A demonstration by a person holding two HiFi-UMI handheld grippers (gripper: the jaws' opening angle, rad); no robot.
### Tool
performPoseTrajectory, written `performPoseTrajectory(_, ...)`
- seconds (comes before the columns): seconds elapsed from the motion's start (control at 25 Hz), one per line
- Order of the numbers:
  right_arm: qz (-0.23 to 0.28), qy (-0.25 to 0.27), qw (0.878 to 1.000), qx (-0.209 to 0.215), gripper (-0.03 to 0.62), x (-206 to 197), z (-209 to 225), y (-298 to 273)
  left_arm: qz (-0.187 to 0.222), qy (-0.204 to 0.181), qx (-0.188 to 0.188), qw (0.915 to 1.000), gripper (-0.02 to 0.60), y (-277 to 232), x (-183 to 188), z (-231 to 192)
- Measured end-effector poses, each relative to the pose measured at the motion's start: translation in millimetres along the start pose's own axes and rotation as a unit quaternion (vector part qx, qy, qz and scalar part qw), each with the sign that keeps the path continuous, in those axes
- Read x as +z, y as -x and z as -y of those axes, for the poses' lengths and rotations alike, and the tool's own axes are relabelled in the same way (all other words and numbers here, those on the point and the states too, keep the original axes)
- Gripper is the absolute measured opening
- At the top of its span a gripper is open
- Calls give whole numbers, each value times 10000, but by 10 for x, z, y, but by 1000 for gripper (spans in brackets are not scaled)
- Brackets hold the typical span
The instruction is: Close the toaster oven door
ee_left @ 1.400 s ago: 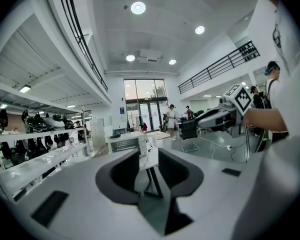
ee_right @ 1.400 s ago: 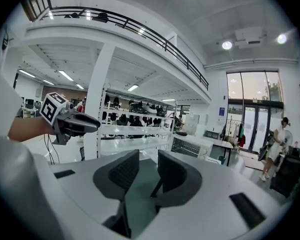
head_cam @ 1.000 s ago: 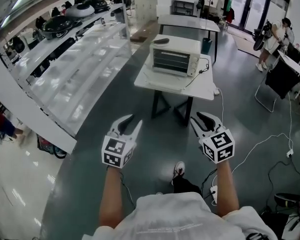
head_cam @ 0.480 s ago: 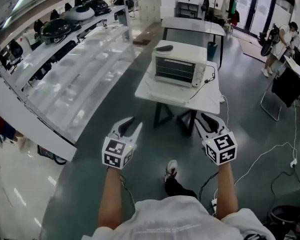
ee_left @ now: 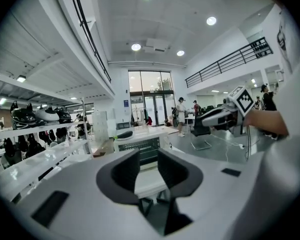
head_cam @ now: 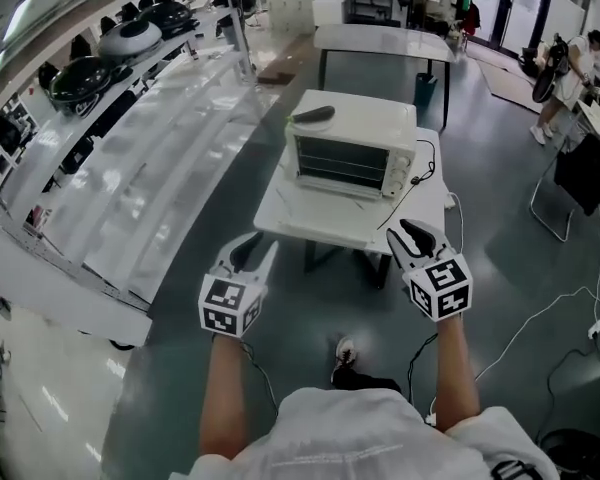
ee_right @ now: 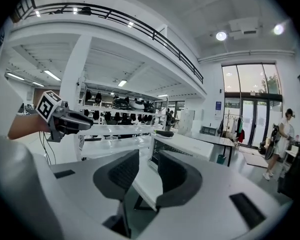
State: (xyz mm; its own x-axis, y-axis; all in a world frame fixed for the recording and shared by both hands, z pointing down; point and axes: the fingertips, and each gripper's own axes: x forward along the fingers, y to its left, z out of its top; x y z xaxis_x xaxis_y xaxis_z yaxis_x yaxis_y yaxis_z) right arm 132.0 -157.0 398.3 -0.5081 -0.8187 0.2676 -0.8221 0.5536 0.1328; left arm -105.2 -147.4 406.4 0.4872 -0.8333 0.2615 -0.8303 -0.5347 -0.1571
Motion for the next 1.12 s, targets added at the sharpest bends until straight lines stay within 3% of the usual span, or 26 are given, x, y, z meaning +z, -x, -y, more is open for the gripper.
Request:
performPoseTrajectory(0.28,-60,-161,9998,91,110,-34,547,-605,-182,-9,-62,9998,118,-806,86,-267)
performPoseTrajectory(0.68,-196,-404,9989,133,110,-182,941,-1316,-388,87,-236,9989,118,-1572,37,-663)
performPoseTrajectory(0.92,-512,-743,9958,-172,110,-495,1022,-1683,-601,171,-556,9965,118,-1898,-213,-977)
performPoseTrajectory(1.12,-890,-1125,9872,-695,121,-834,1022,-1772,-973,319,-909,9906,118,-2166,-622,-1242)
